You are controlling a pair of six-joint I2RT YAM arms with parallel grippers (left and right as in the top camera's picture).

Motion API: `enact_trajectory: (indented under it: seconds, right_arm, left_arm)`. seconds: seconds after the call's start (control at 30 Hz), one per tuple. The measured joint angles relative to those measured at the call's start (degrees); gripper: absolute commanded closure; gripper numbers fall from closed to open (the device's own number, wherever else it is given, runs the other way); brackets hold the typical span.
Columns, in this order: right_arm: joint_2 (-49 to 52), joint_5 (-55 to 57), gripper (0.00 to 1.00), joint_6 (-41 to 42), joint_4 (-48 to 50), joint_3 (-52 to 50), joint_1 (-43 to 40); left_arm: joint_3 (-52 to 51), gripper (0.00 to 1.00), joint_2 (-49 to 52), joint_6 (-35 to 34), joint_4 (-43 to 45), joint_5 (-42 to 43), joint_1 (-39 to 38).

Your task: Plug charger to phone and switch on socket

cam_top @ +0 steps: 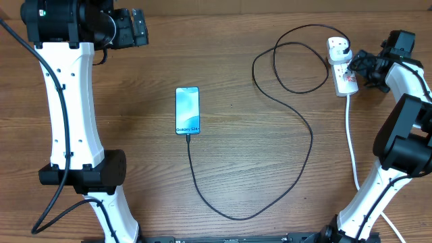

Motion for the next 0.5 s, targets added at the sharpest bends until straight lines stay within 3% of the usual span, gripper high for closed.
enact_trajectory:
  seconds: [0.5]
  right_arm:
    - [0.0,-1.05,0.02,0.0,-0.42,0.11,-0.02]
  left_arm:
    - [0.0,0.0,0.0,0.0,0.0,0.0,0.0]
